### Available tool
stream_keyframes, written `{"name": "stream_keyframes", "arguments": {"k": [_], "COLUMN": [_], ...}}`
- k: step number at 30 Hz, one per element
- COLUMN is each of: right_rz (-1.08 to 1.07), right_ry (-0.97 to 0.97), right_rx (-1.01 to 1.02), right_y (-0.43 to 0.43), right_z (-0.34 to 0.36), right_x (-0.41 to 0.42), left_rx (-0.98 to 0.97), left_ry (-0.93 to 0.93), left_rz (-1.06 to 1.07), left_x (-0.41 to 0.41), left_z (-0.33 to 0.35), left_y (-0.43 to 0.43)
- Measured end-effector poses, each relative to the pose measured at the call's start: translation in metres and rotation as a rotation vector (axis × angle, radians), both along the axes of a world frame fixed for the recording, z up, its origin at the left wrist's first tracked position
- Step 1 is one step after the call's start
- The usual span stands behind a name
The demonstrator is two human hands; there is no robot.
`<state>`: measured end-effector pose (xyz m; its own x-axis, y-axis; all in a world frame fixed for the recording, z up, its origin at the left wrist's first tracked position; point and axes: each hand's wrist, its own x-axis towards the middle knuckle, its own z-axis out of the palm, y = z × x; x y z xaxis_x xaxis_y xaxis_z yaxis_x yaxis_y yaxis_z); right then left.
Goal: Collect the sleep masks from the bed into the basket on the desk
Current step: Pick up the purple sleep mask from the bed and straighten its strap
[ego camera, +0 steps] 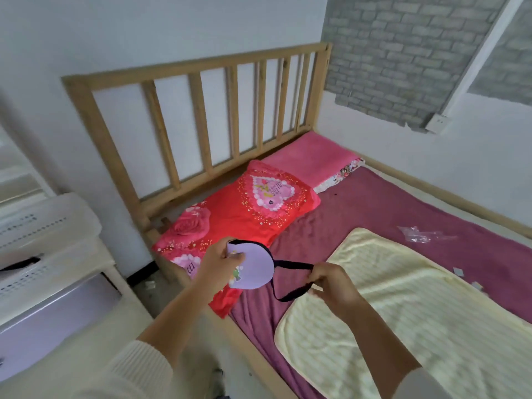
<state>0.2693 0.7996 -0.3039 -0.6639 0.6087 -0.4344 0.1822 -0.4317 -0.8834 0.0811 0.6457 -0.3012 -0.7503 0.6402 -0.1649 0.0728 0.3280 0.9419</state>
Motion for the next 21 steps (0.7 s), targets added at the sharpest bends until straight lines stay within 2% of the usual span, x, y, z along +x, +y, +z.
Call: {"name": "stream_keyframes", "arguments": {"k": [2,4,8,10,11,12,15,16,17,19,21], "right_rz": [0.03,0.04,0.026,-0.016,-0.027,-0.023,0.067,0.16,0.274,0.569,0.863], "right_ry": [0.278,0.473,0.741,0.757,0.659,0.475,-0.224,-0.4,-0.532,-0.666,-0.554], "right_rx": [-0.308,-0.449,-0.494,-0.469,-0.319,-0.036,1.126,1.39,1.518,1.525,1.415], "right_y": [-0.007,-0.018,-0.036,-0.041,-0.044,-0.047,-0.069,-0.074,-0.08,-0.092,-0.11], "right_z": [0.012,0.024,0.052,0.064,0.069,0.073,0.077,0.077,0.076,0.076,0.076], "right_x": [0.001,-0.002,-0.015,-0.028,-0.035,-0.043,-0.07,-0.077,-0.084,-0.093,-0.098], "left_rx": [0.009,0.032,0.058,0.071,0.075,0.077,0.095,0.116,0.148,0.188,0.203], "left_ry": [0.024,0.08,0.142,0.164,0.183,0.203,0.254,0.252,0.239,0.211,0.206], "left_rz": [0.044,0.061,0.097,0.112,0.108,0.1,0.094,0.097,0.106,0.132,0.144], "left_x": [0.001,0.004,0.005,0.003,0.002,0.0,-0.009,-0.013,-0.017,-0.025,-0.032], "left_z": [0.012,0.023,0.035,0.038,0.039,0.04,0.048,0.05,0.052,0.057,0.061], "left_y": [-0.017,-0.03,-0.055,-0.07,-0.077,-0.083,-0.113,-0.124,-0.135,-0.157,-0.176]}}
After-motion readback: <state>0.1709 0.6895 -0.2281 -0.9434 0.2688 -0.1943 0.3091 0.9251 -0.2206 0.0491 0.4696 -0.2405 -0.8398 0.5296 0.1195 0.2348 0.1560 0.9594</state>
